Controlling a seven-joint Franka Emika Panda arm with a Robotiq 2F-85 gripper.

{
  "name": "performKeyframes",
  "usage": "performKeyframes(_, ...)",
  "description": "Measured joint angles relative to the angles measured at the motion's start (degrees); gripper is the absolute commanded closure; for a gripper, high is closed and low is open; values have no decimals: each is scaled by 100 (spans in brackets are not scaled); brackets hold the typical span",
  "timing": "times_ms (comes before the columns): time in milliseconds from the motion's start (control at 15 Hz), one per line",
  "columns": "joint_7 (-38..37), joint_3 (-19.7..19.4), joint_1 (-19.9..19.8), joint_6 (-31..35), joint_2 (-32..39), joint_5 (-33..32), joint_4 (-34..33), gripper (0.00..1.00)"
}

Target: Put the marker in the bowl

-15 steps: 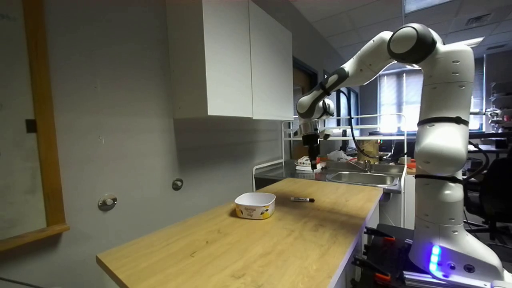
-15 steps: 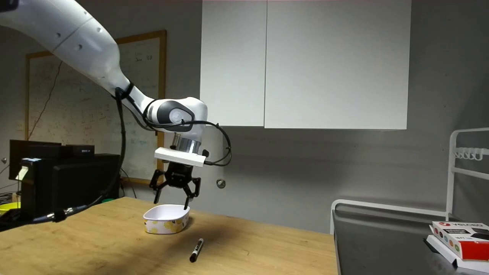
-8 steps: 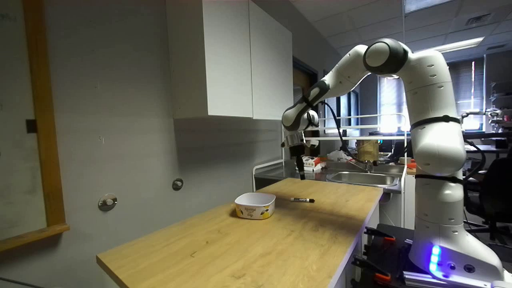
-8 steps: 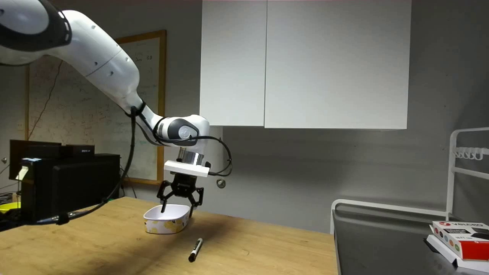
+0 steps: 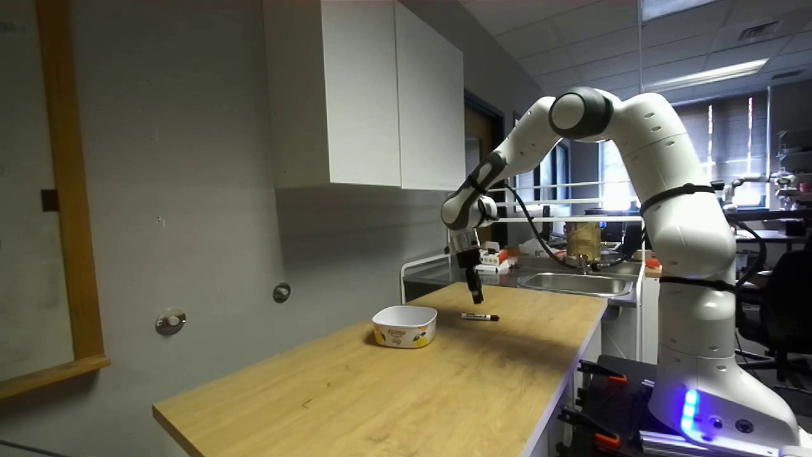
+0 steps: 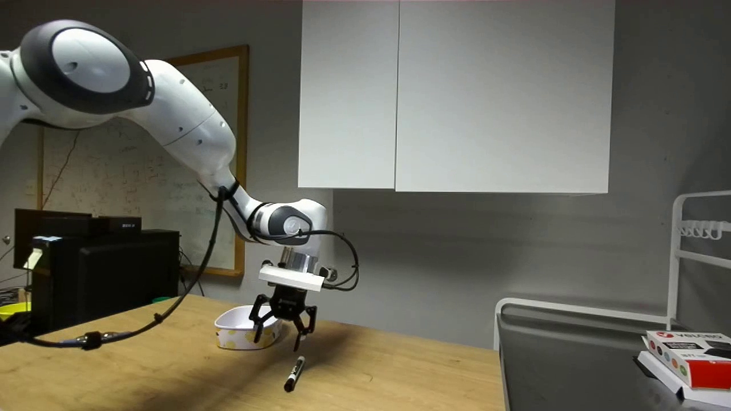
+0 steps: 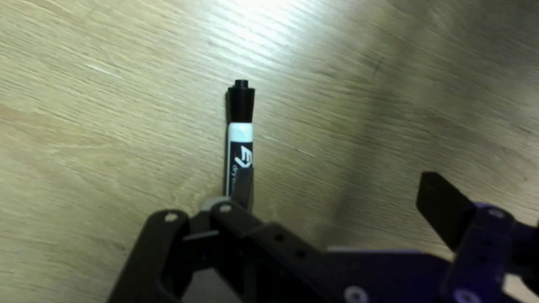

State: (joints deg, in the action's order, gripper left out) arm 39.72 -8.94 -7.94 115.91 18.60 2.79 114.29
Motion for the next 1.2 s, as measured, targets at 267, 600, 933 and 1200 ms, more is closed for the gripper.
performKeyframes(267,-1,44,-188,0,347,-72,-284,0)
performKeyframes(600,-1,122,-263,-1,691,-162,-609,0)
performKeyframes(933,-1,218,-289,-1,1034,-213,-824,0)
performKeyframes(1200,-1,250,-345,0,1256,-228,-930,33)
